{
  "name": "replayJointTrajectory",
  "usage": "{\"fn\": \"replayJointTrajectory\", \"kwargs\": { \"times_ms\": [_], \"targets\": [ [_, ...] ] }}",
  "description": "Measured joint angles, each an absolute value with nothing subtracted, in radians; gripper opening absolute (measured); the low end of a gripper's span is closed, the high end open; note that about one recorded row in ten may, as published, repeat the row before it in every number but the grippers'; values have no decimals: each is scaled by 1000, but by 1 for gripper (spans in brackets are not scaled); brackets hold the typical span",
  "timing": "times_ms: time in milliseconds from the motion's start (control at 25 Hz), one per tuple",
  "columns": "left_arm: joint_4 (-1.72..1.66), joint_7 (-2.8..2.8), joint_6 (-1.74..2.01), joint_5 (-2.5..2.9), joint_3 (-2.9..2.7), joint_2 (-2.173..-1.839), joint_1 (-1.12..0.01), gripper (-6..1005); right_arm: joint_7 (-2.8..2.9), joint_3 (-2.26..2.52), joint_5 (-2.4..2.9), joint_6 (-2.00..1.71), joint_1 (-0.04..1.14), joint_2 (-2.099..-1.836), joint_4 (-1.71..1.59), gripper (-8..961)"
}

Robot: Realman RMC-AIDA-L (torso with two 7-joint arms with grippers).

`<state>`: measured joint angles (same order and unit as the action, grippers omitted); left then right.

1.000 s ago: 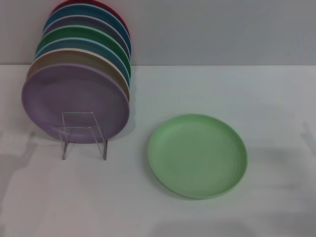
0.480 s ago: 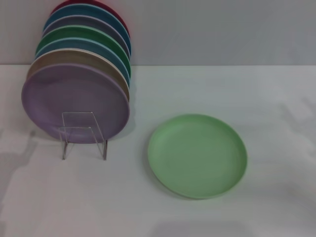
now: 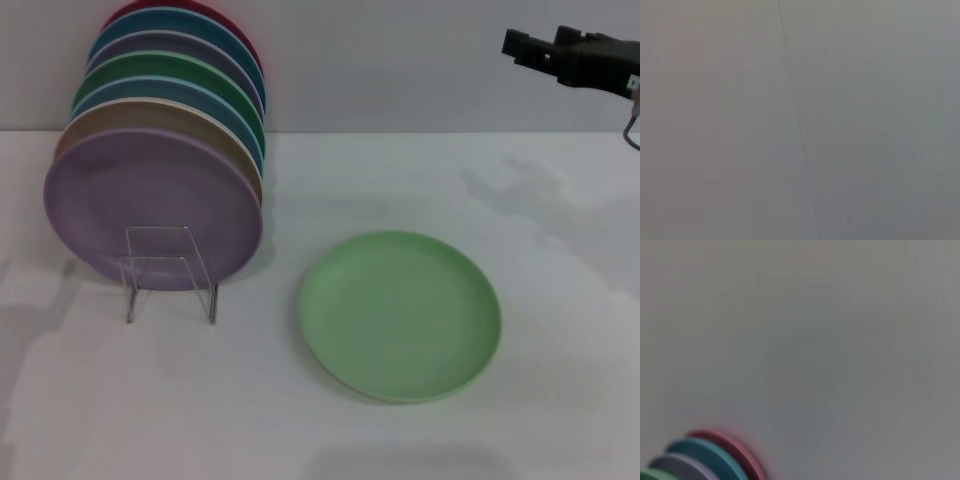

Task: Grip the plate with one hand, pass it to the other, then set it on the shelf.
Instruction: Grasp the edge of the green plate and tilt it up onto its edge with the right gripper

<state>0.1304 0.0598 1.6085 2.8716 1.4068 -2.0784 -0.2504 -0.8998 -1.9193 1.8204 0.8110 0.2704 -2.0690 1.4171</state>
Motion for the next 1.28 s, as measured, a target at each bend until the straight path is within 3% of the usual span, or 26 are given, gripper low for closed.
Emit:
{"fn": "replayJointTrajectory", "kwargs": {
  "times_ms": [160,480,800,1280],
  "targets": [
    [130,60,1602,2872,1408,-2078,-254,818,-345,-1949,2320,1118,362,-2042,1569,796],
    [130,60,1601,2872,1410,-2078,-254,818,-244,-2058,2530,1506,528,-2023,1449,790],
    [130,60,1600,2872,1414,-2078,-259,817,-287,-2050,2583,1540,631,-2013,1248,776],
    [130,60,1600,2872,1414,-2076,-265,817,-317,-2003,2585,1458,690,-2010,1067,755]
  ]
}}
